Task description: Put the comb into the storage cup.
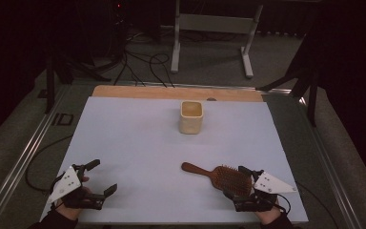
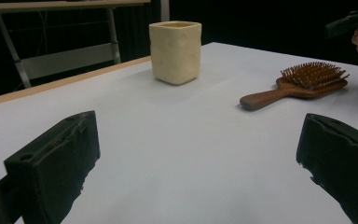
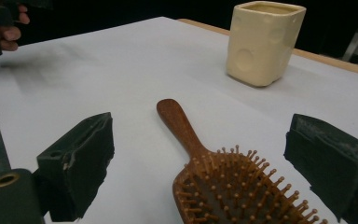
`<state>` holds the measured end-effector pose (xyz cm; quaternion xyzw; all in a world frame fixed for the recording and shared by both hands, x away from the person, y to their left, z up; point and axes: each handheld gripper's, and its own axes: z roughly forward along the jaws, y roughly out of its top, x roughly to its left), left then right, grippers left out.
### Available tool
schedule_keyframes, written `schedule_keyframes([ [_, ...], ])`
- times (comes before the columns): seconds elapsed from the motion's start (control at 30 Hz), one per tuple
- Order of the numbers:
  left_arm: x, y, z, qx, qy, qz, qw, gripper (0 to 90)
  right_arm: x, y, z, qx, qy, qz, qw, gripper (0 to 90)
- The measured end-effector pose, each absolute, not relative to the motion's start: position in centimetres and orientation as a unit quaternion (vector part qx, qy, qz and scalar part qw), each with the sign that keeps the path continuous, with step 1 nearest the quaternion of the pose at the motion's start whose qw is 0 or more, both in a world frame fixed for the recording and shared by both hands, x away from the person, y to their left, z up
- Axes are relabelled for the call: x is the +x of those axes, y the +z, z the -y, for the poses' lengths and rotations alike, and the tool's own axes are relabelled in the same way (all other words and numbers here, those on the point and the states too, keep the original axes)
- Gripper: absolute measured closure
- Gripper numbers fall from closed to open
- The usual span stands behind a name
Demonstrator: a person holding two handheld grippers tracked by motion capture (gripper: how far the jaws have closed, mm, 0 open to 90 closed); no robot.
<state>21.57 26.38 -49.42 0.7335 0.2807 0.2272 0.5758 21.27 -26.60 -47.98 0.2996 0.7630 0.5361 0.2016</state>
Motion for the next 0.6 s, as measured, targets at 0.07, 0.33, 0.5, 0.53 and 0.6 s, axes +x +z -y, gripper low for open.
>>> schedule_keyframes([
  [0.07, 21.6, -49.4, -26.3, 0.734, 0.228, -0.280, 0.575, 0.2, 21.2, -47.7, 26.6, 0.298, 0.534, -0.764, 0.204, 7.9],
  [0.33, 21.5, -49.4, -26.3, 0.733, 0.229, -0.279, 0.576, 0.2, 20.9, -46.2, 26.1, 0.307, 0.523, -0.764, 0.220, 7.9],
  [0.5, 21.5, -49.4, -26.3, 0.733, 0.228, -0.279, 0.576, 0.2, 21.0, -44.6, 26.1, 0.297, 0.520, -0.770, 0.219, 7.9],
  [0.53, 21.5, -49.4, -26.3, 0.734, 0.229, -0.279, 0.576, 0.2, 21.0, -44.6, 26.1, 0.297, 0.520, -0.770, 0.219, 7.9],
  [0.6, 21.5, -49.4, -26.3, 0.734, 0.228, -0.279, 0.575, 0.2, 21.2, -44.1, 26.0, 0.292, 0.519, -0.772, 0.221, 7.9],
])
